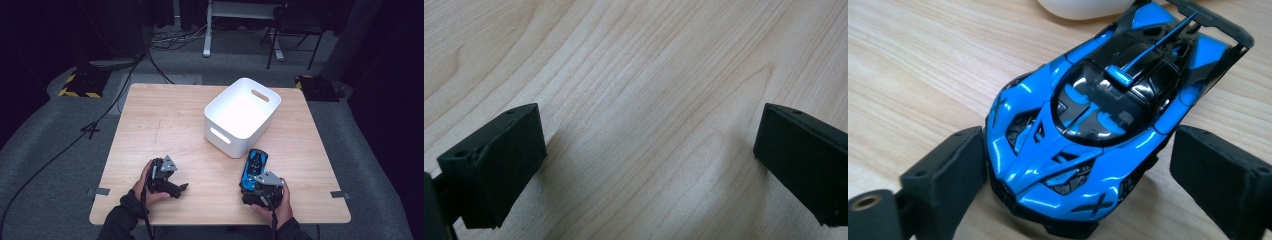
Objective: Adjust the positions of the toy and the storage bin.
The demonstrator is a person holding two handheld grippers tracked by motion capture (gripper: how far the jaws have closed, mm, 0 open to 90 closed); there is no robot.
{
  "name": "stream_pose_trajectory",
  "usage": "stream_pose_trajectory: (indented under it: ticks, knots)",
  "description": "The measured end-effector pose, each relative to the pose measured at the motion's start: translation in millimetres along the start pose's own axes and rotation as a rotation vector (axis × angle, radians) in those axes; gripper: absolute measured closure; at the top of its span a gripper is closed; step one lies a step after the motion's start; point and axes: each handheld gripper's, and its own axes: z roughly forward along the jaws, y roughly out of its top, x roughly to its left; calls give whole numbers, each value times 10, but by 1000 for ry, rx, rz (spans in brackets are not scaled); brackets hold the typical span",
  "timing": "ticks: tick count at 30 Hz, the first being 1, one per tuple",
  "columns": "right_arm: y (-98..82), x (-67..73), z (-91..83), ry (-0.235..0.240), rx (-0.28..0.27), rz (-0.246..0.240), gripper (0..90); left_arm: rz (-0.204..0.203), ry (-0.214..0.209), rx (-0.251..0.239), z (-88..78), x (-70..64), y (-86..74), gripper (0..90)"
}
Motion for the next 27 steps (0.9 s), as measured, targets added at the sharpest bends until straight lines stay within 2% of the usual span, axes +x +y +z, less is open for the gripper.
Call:
stream_pose_trajectory:
  ticks: [4,7,8,11,16,18,22,23,24,26,27]
  knots:
    - [17,-70,29,22,-6,-19,90,1,-1,-1,1,1,0,6]
    - [24,-114,41,18,-26,-76,120,1,2,-1,1,1,0,6]
    - [28,-121,45,23,-32,-73,122,1,-1,0,0,2,0,6]
    - [35,-172,67,38,-47,-119,121,2,-1,0,0,2,0,6]
    - [50,-361,110,110,-58,-181,141,3,0,0,0,2,1,6]
    - [49,-384,108,122,-61,-174,152,2,-1,0,0,1,1,6]
    - [28,-554,110,204,-60,-197,189,1,2,-2,1,0,0,6]
    - [23,-581,107,219,-56,-186,200,2,0,0,0,1,1,6]
    - [7,-640,102,246,-47,-179,248,2,3,-1,1,0,0,6]
    - [0,-663,95,250,-45,-175,260,1,1,0,0,0,1,6]
    - [-15,-701,84,246,-46,-159,259,1,0,0,0,0,0,6]
